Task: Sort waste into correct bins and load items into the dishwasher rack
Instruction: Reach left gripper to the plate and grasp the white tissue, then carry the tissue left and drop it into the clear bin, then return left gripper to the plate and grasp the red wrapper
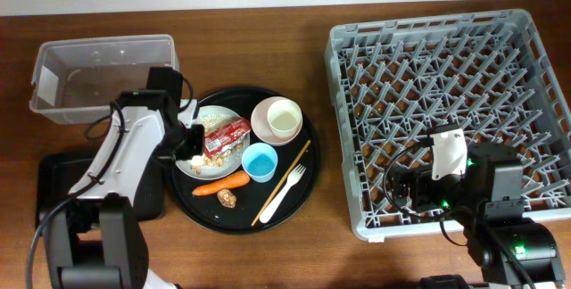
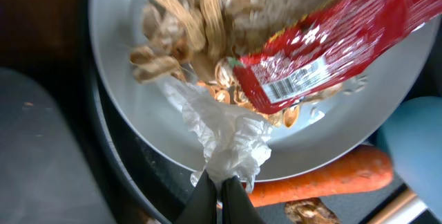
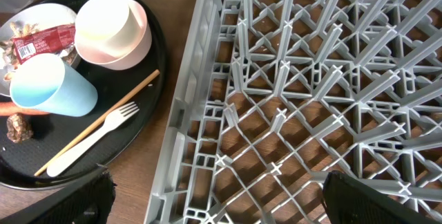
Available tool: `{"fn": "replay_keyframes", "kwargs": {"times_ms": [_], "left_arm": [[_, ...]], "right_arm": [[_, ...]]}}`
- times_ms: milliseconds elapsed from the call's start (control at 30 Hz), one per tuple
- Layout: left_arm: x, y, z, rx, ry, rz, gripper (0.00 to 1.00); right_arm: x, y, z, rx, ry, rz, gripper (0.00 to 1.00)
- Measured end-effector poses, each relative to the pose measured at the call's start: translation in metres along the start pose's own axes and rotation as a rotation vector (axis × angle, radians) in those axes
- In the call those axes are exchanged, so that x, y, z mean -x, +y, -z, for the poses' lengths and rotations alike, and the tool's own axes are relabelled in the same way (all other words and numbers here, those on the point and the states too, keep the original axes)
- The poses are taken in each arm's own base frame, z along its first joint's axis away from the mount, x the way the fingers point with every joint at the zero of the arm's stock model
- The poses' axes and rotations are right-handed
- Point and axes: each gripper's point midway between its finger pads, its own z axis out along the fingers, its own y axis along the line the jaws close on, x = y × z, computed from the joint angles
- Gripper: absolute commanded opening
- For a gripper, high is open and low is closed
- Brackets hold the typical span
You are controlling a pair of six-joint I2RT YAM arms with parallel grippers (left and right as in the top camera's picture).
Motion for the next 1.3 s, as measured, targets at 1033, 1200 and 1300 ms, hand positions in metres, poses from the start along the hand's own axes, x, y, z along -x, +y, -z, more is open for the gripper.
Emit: {"fn": "replay_keyframes", "kwargs": {"times_ms": [1033, 1200, 1300], "left_arm": [[0.145, 0.075, 0.086, 0.193, -0.552, 0.125, 0.74], [0.148, 0.076, 0.070, 0.193, -0.526, 0.128, 0.75], [0.149, 0.076, 0.070, 0.193, -0.529, 0.128, 0.76]], "right_arm": [[0.000, 0.000, 0.000, 0.000, 0.000, 0.001, 0.99], [0.000, 0.000, 0.000, 0.000, 0.000, 0.000, 0.99], [0.000, 0.000, 0.000, 0.000, 0.000, 0.000, 0.99]]}}
